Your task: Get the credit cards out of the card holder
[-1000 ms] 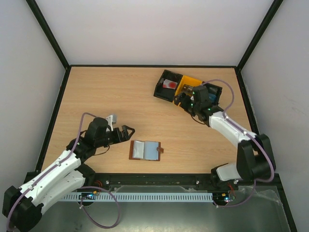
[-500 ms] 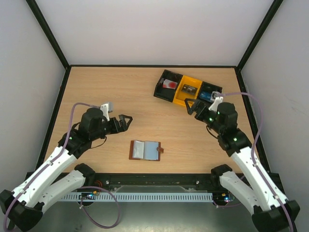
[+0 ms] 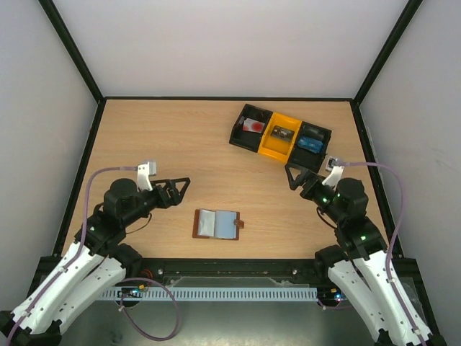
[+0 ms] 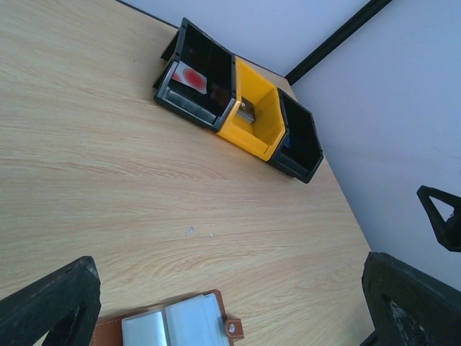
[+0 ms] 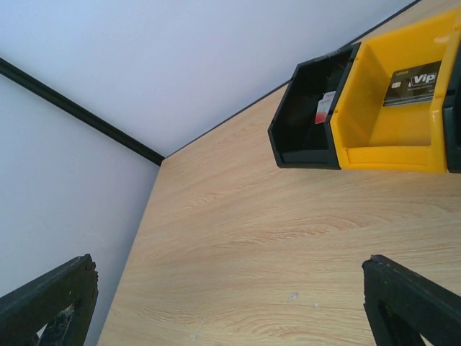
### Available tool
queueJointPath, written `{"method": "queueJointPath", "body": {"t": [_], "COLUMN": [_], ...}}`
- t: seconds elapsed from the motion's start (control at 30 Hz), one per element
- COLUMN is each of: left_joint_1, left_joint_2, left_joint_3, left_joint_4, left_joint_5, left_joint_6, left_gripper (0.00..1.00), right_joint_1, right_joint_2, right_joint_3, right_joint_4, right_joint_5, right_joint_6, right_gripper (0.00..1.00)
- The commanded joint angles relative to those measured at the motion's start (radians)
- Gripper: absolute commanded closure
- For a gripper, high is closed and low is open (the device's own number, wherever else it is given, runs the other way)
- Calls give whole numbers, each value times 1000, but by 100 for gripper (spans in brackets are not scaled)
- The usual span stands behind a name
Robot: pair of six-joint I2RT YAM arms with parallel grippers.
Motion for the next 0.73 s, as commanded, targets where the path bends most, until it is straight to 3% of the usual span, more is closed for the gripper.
{"method": "queueJointPath", "body": {"t": [0.0, 0.7], "left_joint_1": [5, 4], "left_joint_2": [-29, 5], "left_joint_3": [-22, -23], "left_joint_4": [76, 118], "left_joint_5": [-16, -96], "left_joint_6": [1, 21], "left_gripper": [0, 0], "right_joint_1": [-2, -2], "right_joint_2": [-22, -62], "right_joint_3": [-43, -59], "right_joint_4": [-14, -20], "right_joint_5": [3, 13], "right_joint_6": [18, 18], "right_gripper": [2, 2]}}
